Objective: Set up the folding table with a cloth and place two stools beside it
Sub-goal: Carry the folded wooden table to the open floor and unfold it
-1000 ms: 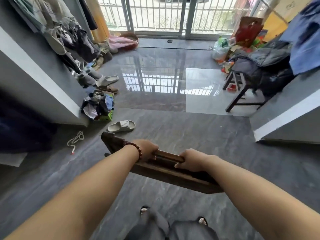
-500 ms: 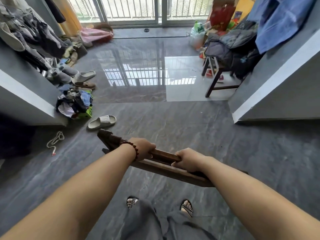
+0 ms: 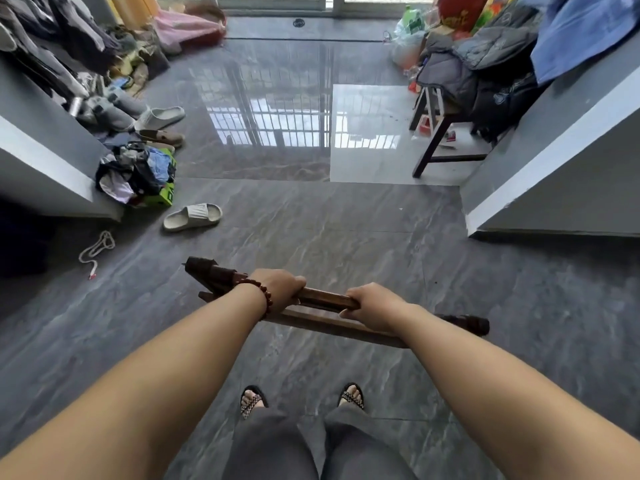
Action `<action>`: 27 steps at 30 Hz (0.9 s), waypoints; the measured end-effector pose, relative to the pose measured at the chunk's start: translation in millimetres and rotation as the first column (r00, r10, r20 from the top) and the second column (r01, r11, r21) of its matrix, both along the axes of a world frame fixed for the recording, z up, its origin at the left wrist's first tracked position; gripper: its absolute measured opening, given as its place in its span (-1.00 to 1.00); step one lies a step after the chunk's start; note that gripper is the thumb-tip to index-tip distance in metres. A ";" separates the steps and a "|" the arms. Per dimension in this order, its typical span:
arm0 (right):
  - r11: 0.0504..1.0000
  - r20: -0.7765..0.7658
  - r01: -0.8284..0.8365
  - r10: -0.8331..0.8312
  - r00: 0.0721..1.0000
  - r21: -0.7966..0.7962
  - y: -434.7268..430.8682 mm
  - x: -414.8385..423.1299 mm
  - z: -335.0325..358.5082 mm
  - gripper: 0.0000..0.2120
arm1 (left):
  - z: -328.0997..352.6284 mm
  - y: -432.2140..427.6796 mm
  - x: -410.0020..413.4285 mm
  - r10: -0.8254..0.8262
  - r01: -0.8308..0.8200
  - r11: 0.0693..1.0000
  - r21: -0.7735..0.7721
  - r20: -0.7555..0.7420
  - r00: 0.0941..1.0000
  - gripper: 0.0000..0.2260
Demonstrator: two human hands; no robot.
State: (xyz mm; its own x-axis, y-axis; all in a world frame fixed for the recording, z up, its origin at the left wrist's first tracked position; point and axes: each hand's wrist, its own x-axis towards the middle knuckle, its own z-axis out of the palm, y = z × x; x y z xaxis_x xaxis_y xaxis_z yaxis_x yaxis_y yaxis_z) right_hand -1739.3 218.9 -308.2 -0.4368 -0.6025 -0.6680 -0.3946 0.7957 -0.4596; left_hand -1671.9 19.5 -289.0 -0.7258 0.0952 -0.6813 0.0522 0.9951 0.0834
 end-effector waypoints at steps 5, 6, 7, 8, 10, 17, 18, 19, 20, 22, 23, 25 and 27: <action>0.999 0.022 -0.028 0.028 0.999 0.017 -13.6 -14.2 -42.5 -0.90 | -43.4 -8.7 -3.7 0.065 -0.065 0.998 0.022 -0.018 0.998 -0.84; 0.999 0.025 -0.034 0.034 0.999 0.020 -17.2 -17.0 -51.1 -0.90 | -52.1 -11.9 -4.3 0.072 -0.072 0.997 0.027 -0.019 0.997 -0.84; 0.999 0.027 -0.043 0.042 0.999 0.024 -20.4 -18.9 -60.0 -0.90 | -60.8 -14.6 -4.4 0.080 -0.080 0.996 0.033 -0.020 0.997 -0.83; 0.998 0.026 -0.055 0.054 0.998 0.027 -24.0 -21.0 -69.2 -0.89 | -70.7 -17.6 -4.6 0.087 -0.086 0.996 0.040 -0.021 0.996 -0.83; 0.996 0.017 -0.082 0.081 0.997 0.036 -30.8 -23.1 -88.3 -0.88 | -91.6 -22.2 -3.7 0.100 -0.099 0.994 0.048 -0.015 0.995 -0.84; 0.986 -0.037 -0.160 0.161 0.986 0.037 -51.2 -19.5 -158.1 -0.89 | -164.7 -37.9 11.3 0.151 -0.150 0.987 0.051 -0.006 0.989 -0.81; 0.984 -0.054 -0.173 0.175 0.983 0.034 -54.2 -18.8 -165.2 -0.86 | -173.4 -40.8 13.3 0.158 -0.158 0.986 0.056 -0.007 0.987 -0.82; 0.982 -0.070 -0.185 0.187 0.980 0.031 -57.9 -18.7 -171.8 -0.83 | -181.6 -44.4 14.6 0.166 -0.165 0.984 0.061 -0.009 0.986 -0.83; 0.980 -0.084 -0.195 0.197 0.977 0.027 -62.3 -18.8 -177.3 -0.82 | -189.1 -48.8 15.4 0.176 -0.175 0.982 0.069 -0.009 0.984 -0.84; 0.978 -0.113 -0.209 0.210 0.971 0.019 -74.1 -19.1 -185.6 -0.86 | -200.2 -60.1 16.8 0.206 -0.204 0.975 0.089 -0.006 0.979 -0.89; 0.977 -0.128 -0.215 0.215 0.968 0.018 -80.3 -18.3 -189.0 -0.87 | -204.6 -65.9 18.3 0.222 -0.221 0.971 0.092 -0.003 0.975 -0.92; 0.972 -0.151 -0.232 0.233 0.961 0.023 -89.6 -14.8 -194.1 -0.83 | -211.1 -74.2 22.6 0.237 -0.236 0.968 0.083 -0.006 0.971 -0.96; 0.970 -0.179 -0.243 0.243 0.953 0.022 -93.3 -11.9 -198.4 -0.80 | -213.8 -77.7 26.7 0.229 -0.226 0.971 0.078 -0.028 0.973 -0.91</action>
